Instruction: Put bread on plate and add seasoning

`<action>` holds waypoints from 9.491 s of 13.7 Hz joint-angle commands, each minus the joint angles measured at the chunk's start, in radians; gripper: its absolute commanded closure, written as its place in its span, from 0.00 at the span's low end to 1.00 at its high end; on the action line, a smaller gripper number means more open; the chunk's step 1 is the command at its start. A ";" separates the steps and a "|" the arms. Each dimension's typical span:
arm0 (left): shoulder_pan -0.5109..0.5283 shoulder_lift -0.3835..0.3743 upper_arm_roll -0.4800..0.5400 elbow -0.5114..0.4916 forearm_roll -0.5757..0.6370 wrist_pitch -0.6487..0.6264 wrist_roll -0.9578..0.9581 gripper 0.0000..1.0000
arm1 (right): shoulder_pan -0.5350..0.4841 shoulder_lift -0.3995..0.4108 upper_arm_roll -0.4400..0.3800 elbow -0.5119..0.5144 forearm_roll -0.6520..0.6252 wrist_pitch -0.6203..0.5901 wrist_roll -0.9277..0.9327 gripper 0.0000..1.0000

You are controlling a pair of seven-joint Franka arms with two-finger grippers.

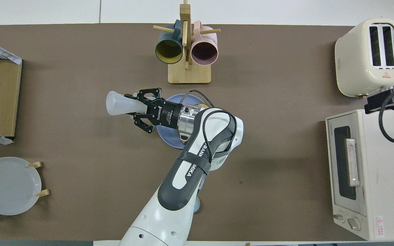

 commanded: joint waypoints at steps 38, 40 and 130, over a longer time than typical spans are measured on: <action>0.482 -0.029 -0.003 -0.567 -0.744 2.117 -0.964 1.00 | -0.001 -0.009 0.013 -0.012 -0.005 0.023 -0.023 0.00; 0.482 -0.020 -0.003 -0.567 -0.741 2.117 -0.962 1.00 | 0.001 -0.009 0.013 -0.012 -0.005 0.020 -0.023 0.00; 0.932 -0.627 -0.353 -0.178 -0.921 0.212 -0.582 0.00 | 0.013 -0.024 0.016 -0.035 -0.002 -0.013 -0.023 0.00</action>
